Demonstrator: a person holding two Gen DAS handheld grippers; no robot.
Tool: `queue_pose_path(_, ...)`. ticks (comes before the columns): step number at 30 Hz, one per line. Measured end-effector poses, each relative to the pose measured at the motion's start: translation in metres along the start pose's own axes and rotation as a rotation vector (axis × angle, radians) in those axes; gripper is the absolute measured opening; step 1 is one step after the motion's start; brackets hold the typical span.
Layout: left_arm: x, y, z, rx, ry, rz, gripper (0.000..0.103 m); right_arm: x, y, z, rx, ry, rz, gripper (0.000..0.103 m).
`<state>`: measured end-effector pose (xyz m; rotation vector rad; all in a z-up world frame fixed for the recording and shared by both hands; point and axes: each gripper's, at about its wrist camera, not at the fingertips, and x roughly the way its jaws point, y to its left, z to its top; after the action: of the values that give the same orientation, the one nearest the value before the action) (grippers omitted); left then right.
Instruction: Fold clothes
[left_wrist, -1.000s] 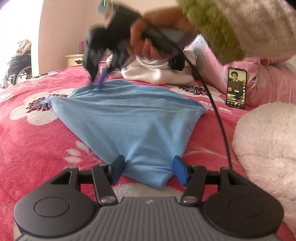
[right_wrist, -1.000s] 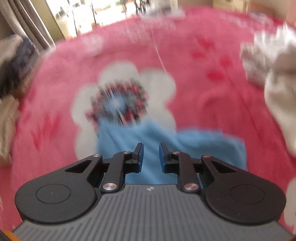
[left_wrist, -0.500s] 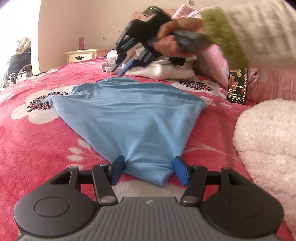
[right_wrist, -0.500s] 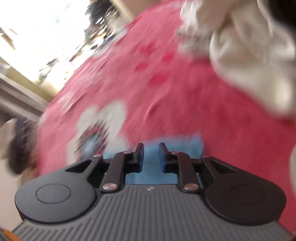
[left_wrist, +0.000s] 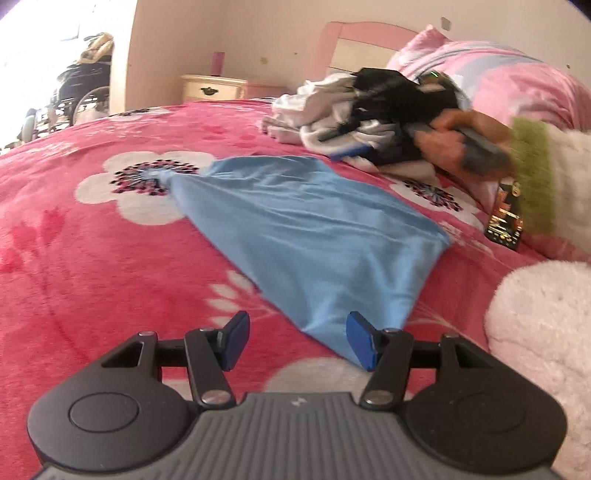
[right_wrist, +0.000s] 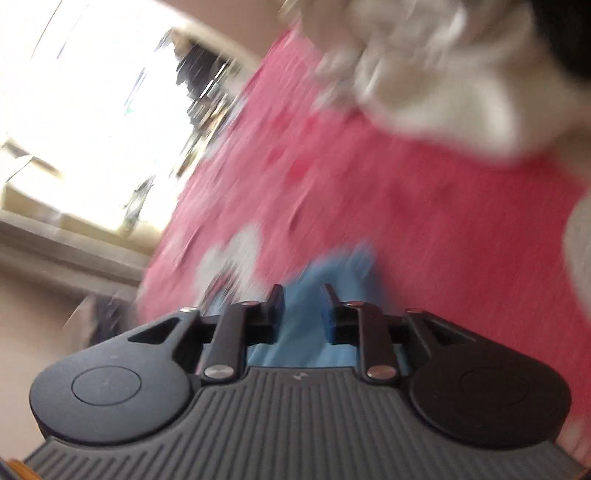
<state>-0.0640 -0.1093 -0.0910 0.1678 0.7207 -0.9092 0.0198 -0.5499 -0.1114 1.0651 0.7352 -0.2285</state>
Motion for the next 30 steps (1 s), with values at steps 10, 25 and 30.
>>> queue_pose_path(10,-0.004,-0.013,0.033,0.007,-0.079,0.028,0.056,-0.071,-0.020,-0.037,0.089,0.004,0.037,0.026)
queue_pose_path(25,0.015,-0.048,0.019,0.162,0.057,-0.043,0.048,-0.123,-0.037,-0.090,0.087,0.078,-0.163,0.020)
queue_pose_path(30,0.024,-0.053,0.015,0.186,0.092,-0.068,0.048,-0.117,0.002,-0.103,-0.026,0.147,0.009,0.026)
